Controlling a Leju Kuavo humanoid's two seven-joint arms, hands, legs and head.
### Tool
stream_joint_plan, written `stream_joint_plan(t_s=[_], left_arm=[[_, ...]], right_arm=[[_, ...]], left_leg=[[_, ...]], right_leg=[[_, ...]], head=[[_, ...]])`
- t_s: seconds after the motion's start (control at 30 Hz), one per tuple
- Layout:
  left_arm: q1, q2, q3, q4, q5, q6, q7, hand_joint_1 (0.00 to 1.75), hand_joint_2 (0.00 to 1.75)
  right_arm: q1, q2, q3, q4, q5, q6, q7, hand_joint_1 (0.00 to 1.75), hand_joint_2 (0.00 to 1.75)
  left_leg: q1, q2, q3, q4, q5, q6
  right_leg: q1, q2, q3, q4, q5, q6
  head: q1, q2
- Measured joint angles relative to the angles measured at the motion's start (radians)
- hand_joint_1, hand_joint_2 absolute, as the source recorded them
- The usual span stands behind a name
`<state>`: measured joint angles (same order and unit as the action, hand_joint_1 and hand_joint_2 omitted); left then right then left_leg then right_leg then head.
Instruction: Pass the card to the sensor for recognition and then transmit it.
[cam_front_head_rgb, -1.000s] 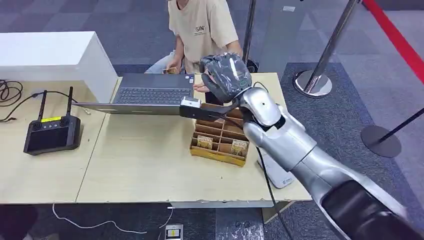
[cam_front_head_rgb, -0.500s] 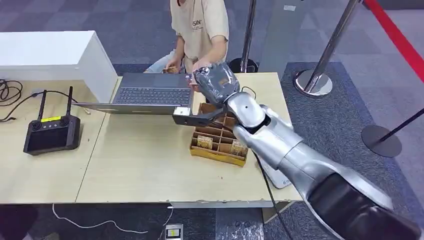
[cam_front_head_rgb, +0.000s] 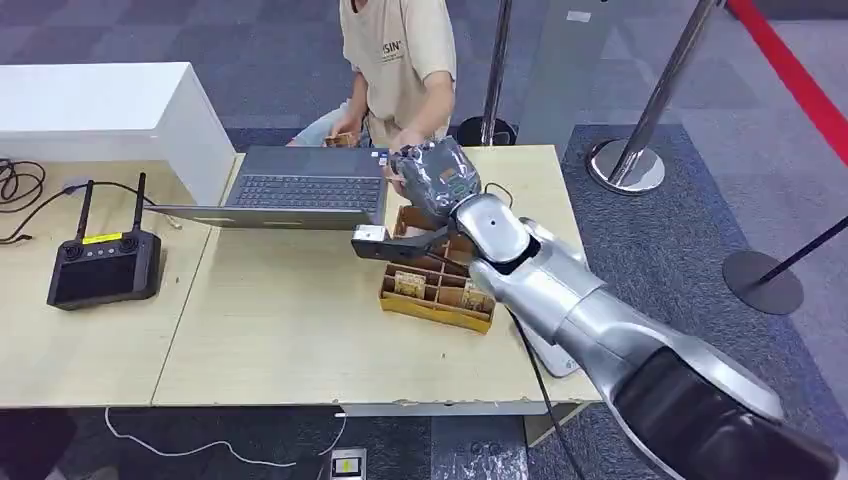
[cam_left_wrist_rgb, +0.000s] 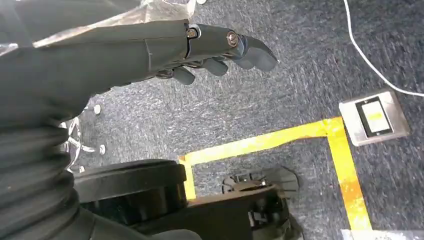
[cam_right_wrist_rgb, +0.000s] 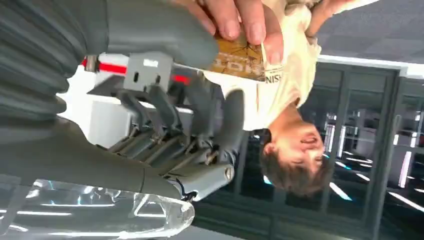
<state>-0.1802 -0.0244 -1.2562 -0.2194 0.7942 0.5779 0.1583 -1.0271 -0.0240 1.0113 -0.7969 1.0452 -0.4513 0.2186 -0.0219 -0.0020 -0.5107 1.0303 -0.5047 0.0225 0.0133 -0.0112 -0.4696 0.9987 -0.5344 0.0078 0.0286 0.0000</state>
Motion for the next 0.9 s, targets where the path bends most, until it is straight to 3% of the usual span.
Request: stream_joint_plan(t_s=[0.23,0.43,0.57,0.73,0.9], left_arm=[[0.0,-0.006,-0.001,0.0,-0.013,0.011,0.01,0.0,1.75],[0.007,-0.003,-0.001,0.0,-0.017,0.003,0.016,0.0,1.75],[0.017,-0.002,0.001,0.001,0.007,0.031,0.013,0.0,1.75],[0.027,-0.002,0.014,0.001,0.015,0.047,-0.011,0.0,1.75],[0.027,-0.002,0.019,0.001,0.003,0.045,-0.005,0.0,1.75]], right_arm=[[0.035,-0.018,-0.029,-0.01,-0.029,-0.048,0.022,0.0,1.75],[0.157,-0.084,-0.092,-0.191,-0.061,-0.128,0.055,0.0,1.75],[0.245,-0.089,-0.15,-0.298,-0.161,-0.236,-0.013,0.0,1.75],[0.374,-0.066,-0.289,-0.434,-0.122,-0.247,-0.145,0.0,1.75],[0.541,-0.047,-0.483,-0.602,-0.126,-0.248,-0.202,0.0,1.75]], left_leg=[[0.0,0.0,0.0,0.0,0.0,0.0],[0.0,0.0,0.0,0.0,0.0,0.0],[0.0,0.0,0.0,0.0,0.0,0.0],[0.0,0.0,0.0,0.0,0.0,0.0],[0.0,-0.001,0.0,0.0,0.0,0.0]], right_leg=[[0.0,0.0,0.0,0.0,0.0,0.0],[0.0,0.0,0.0,0.0,0.0,0.0],[0.0,0.0,0.0,0.0,0.0,0.0],[0.0,0.0,0.0,0.0,0.0,0.0],[0.0,-0.001,0.001,0.0,0.0,0.0]], head=[[0.0,0.0],[0.0,0.0],[0.0,0.0],[0.0,0.0],[0.0,0.0]])
